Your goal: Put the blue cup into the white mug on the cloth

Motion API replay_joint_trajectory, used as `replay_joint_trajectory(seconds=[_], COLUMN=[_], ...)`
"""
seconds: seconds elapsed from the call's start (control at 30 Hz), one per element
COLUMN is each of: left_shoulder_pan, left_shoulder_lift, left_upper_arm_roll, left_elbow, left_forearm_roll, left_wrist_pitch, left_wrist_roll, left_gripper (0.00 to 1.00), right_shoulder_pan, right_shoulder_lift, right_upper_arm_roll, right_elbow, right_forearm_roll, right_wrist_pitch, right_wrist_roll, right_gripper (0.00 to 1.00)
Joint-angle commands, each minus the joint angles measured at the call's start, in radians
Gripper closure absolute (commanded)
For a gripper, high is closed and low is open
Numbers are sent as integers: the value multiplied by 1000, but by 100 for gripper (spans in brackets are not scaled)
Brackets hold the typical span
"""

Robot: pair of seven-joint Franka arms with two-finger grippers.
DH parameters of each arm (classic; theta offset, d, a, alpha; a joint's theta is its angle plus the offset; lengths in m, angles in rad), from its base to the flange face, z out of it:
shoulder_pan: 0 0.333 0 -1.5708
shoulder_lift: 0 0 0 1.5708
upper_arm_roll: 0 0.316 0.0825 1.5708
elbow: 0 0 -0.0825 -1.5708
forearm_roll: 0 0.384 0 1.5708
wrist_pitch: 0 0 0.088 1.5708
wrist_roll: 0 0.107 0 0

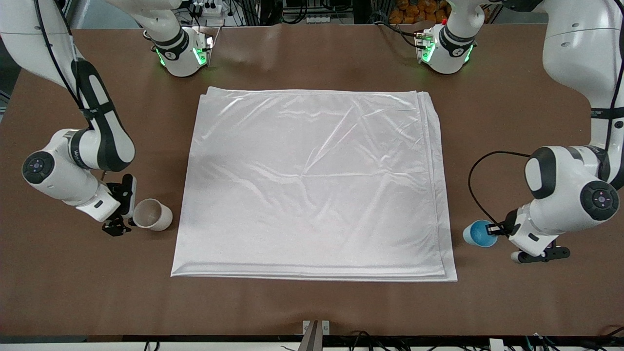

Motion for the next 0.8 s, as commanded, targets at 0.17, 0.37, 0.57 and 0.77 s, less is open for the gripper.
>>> replay_joint_trajectory(seconds=[0.17, 0.37, 0.57, 0.77], left_shoulder_pan=[-131, -216, -277, -337], left_shoulder_lift=[-52, -52, -48, -37], left_upper_arm_roll=[6, 6, 6, 5], left_elbow=[-11, -11, -13, -11], left_forearm_roll=[17, 14, 11, 2], left_wrist_pitch=[-85, -91, -91, -90], left_wrist_roll=[-240, -378, -479, -597], left_gripper=[100, 100, 100, 100], right_shoulder_pan=[-8, -11, -16, -16], right_shoulder_lift=[42, 47, 62, 64], right_upper_arm_roll=[5, 5, 5, 5], right_elbow=[8, 8, 9, 9], right_forearm_roll=[-13, -13, -13, -13], right_wrist_pitch=[43, 50, 53, 60], right_wrist_roll=[-20, -31, -32, -32], right_gripper=[0, 0, 0, 0])
